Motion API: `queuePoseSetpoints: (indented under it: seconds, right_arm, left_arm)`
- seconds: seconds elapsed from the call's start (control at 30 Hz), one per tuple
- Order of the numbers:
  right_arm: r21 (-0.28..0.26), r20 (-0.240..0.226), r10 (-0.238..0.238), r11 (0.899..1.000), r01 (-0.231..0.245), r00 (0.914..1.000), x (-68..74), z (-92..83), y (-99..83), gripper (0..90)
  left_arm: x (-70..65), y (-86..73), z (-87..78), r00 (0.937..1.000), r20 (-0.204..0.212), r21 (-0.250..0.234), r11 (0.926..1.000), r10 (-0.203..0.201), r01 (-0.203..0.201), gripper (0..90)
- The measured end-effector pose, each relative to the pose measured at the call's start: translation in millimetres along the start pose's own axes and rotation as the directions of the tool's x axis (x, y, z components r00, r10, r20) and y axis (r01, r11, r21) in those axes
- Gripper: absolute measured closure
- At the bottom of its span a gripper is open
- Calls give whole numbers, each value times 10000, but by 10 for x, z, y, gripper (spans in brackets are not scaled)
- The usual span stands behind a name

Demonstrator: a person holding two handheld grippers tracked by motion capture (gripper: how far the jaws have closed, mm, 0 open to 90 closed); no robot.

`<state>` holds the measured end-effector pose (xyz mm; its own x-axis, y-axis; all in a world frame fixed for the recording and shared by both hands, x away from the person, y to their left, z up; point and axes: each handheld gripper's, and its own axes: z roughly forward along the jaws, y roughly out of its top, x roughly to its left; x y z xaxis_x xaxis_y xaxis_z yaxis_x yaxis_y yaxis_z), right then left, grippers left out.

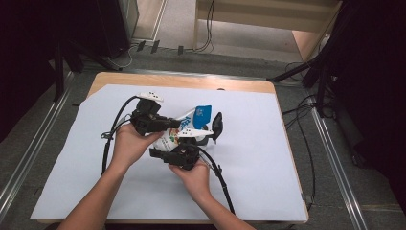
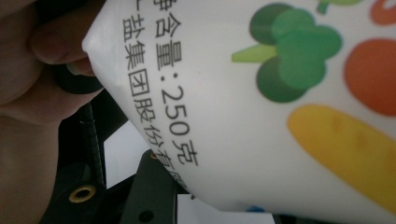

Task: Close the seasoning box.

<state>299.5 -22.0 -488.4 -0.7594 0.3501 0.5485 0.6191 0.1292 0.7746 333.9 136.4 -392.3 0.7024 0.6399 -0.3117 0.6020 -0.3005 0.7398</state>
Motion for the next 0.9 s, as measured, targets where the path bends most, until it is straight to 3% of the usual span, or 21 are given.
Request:
queuePoseSetpoints:
  seconds: [0.4, 0.63, 0.9]
  right_arm:
    - [-26, -225, 26, 10000, -27, 9997, -17, 5, 9, 719]
    - [33, -311, -45, 10000, 46, 9995, -22, 19, 10, 718]
    - [140, -12, -269, 9995, 269, 9996, -13, 33, 1, 695]
  left_arm:
    - [30, -14, -13, 9999, 111, -97, 9999, -77, 78, 827]
    - [29, -17, -25, 9999, 82, -10, 9999, -142, 142, 879]
    - [17, -17, -30, 9998, -97, -11, 9999, -165, 165, 895]
